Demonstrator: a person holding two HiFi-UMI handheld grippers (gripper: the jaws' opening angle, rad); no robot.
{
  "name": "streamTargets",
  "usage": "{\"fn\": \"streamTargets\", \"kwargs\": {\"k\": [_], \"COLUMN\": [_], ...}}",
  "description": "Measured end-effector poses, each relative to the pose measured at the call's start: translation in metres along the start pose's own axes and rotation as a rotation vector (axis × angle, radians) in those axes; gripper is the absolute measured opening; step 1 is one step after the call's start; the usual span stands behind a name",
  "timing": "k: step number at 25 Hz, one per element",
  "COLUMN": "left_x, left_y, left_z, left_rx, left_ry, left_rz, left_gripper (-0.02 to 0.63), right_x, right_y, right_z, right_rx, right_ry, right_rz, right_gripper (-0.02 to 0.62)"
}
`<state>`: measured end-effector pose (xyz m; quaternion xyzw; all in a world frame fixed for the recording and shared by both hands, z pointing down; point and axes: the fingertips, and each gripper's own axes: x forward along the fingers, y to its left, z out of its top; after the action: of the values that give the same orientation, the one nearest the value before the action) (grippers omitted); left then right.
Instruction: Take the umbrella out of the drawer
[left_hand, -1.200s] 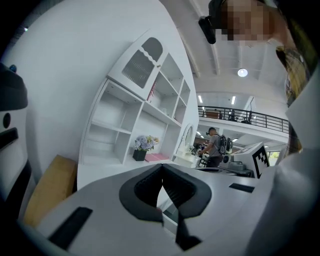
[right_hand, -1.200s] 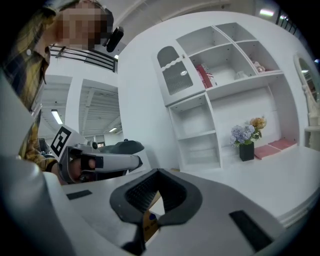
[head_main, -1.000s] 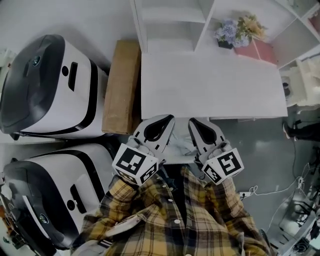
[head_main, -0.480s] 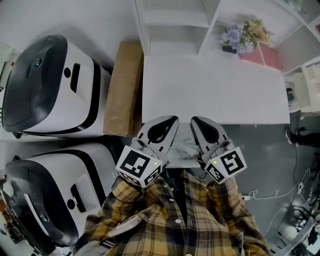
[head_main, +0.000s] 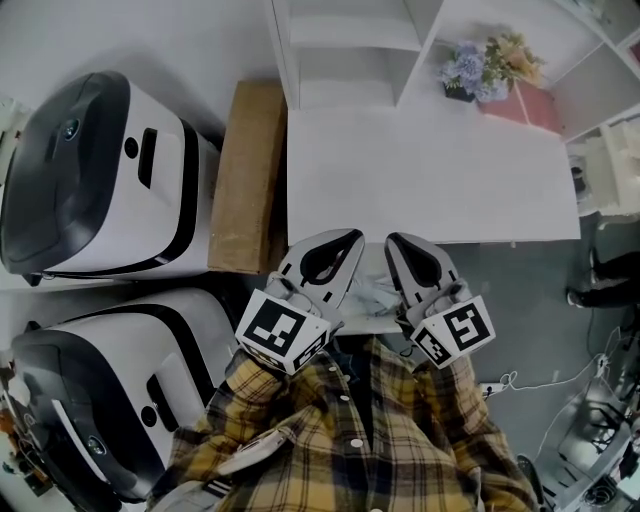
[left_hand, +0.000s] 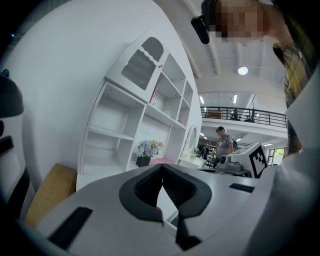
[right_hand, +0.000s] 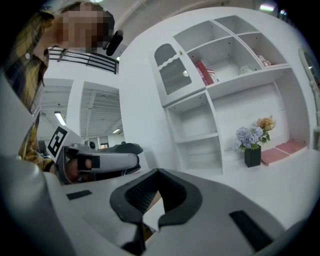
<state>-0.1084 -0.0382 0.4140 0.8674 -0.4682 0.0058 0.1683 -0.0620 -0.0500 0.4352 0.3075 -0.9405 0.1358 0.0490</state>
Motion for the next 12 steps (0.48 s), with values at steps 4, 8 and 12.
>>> {"fn": "streamTargets", "kwargs": {"k": [4,8,12], "left_x": [-0.003,-0.004,-0.002], "left_y": [0.004,0.008,0.011], "left_z": [-0.005,-0.015,-0.027], "left_rx": [-0.006,-0.021,-0.029], "left_ry": [0.007,0.024,0.042], "left_rz": [0.004,0.013,0.021], "left_gripper": [0.021,0.021,0.021], "right_x": [0.003,0.007,0.009], "right_y": [0.001,-0.001,-0.007], "right_z": [-0.006,-0.018,-0.038], "right_rx": [0.002,0.005,-0.004], "right_ry": [0.016,0.053,0.121], "right_rz": [-0.001,0.006,0.019], "right_gripper": [0.018,0.018,0.018]}}
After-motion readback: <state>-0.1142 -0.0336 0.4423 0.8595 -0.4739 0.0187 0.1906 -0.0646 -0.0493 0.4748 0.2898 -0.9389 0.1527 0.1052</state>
